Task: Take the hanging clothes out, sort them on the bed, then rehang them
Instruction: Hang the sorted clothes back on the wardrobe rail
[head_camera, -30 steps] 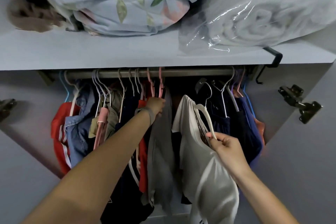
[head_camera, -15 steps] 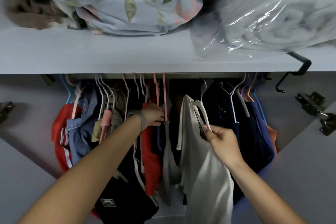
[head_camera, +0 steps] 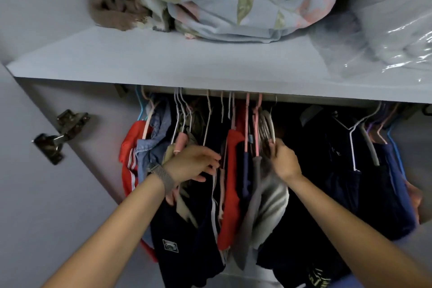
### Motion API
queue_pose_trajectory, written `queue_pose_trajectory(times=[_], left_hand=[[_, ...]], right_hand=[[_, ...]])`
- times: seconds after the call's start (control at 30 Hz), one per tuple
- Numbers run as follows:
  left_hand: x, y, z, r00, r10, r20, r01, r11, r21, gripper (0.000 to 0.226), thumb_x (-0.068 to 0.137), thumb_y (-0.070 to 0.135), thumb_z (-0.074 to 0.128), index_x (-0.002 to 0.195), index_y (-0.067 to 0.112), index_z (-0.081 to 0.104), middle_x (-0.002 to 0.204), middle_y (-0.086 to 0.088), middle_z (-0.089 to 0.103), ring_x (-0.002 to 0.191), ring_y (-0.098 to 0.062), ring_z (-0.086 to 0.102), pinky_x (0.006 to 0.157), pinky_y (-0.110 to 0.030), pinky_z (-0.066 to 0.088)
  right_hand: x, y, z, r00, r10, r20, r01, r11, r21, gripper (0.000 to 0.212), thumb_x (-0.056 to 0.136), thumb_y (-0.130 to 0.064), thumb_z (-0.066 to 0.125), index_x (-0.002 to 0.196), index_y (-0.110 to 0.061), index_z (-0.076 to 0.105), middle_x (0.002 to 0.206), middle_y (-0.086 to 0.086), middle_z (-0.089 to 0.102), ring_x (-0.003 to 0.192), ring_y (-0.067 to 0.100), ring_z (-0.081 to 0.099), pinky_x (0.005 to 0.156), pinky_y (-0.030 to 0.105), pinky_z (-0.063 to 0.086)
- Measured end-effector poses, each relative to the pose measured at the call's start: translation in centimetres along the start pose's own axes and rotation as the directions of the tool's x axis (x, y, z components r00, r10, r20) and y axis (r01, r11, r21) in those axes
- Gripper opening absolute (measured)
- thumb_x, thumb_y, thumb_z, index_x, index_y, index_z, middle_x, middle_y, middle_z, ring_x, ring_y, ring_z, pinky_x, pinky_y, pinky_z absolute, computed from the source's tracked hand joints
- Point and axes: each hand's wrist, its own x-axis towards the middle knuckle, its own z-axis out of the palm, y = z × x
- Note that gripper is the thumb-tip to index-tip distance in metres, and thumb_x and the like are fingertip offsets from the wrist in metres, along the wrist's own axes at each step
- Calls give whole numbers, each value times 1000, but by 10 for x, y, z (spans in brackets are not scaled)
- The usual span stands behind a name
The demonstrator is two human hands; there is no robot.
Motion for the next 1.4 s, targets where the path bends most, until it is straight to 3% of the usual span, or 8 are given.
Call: queue_pose_trajectory(times=[0.17, 0.33, 0.6, 0.8, 0.87, 1.1, 1.3, 1.4], left_hand=[[-11, -18, 3, 996, 80, -28, -78, 995, 63, 23, 99, 14, 40, 113, 13, 58, 93, 6, 62, 77, -4, 59, 65, -12, 47], [-11, -33, 13, 980, 200, -1, -197, 969, 146, 23, 98, 9, 42, 111, 7, 60, 92, 1, 62, 72, -5, 59, 58, -4, 41], [8, -24, 66, 929, 299, 219, -336, 930, 152, 23, 96, 8, 43, 108, 8, 63, 87, 3, 66, 64, 2, 61, 58, -6, 43], [-8, -7, 178, 861, 278, 426, -322, 946, 34, 28, 99, 14, 36, 88, 23, 60, 80, 5, 63, 65, -6, 56, 58, -18, 42], [-28, -7, 213, 832, 303, 466, -357, 934, 30, 29, 99, 15, 36, 87, 24, 61, 79, 6, 64, 64, -5, 57, 58, -18, 43], [-110, -15, 296, 811, 300, 503, -366, 930, 36, 28, 98, 13, 38, 86, 21, 64, 78, 5, 65, 63, -5, 57, 54, -12, 43], [-183, -4, 373, 834, 360, 418, -433, 897, 92, 27, 96, 13, 42, 82, 20, 64, 76, 4, 65, 60, -5, 59, 56, -16, 45], [-209, -6, 391, 853, 445, 274, -502, 843, 192, 22, 92, 10, 46, 89, 15, 68, 78, 5, 67, 74, -10, 64, 77, -25, 51]], right_hand=[[-4, -5, 8, 994, -52, 97, 38, 989, 142, 43, 99, -10, 42, 140, -8, 32, 125, 20, 56, 114, 35, 55, 88, 24, 38], [-37, 6, 3, 993, -38, 107, 30, 997, 77, 69, 87, -6, 55, 147, -16, 22, 124, 13, 54, 121, 30, 47, 107, 42, 36], [-143, 52, -41, 964, 170, 202, -185, 981, 58, 22, 93, -13, 56, 114, -13, 61, 95, -3, 62, 83, 11, 60, 67, 1, 40], [-235, 77, -84, 948, 313, -63, -307, 948, 90, 29, 97, -23, 49, 126, -16, 49, 94, 3, 69, 86, 22, 66, 88, 37, 50], [-273, 87, -102, 942, 314, -119, -311, 949, 45, 28, 97, -22, 51, 124, -14, 53, 93, 1, 68, 80, 11, 65, 85, 32, 49], [-366, 102, -184, 966, 169, -194, -183, 981, -61, 19, 95, -24, 55, 111, -18, 65, 85, -13, 62, 67, -16, 54, 67, 5, 37], [-455, 98, -230, 967, -45, -249, 41, 999, -23, 17, 95, -17, 53, 105, -15, 67, 82, -9, 65, 66, -1, 56, 71, 19, 44], [-501, 84, -267, 741, -429, -516, 350, 903, -248, 15, 89, -9, 58, 103, -14, 64, 92, -5, 65, 85, 5, 55, 82, 23, 44]])
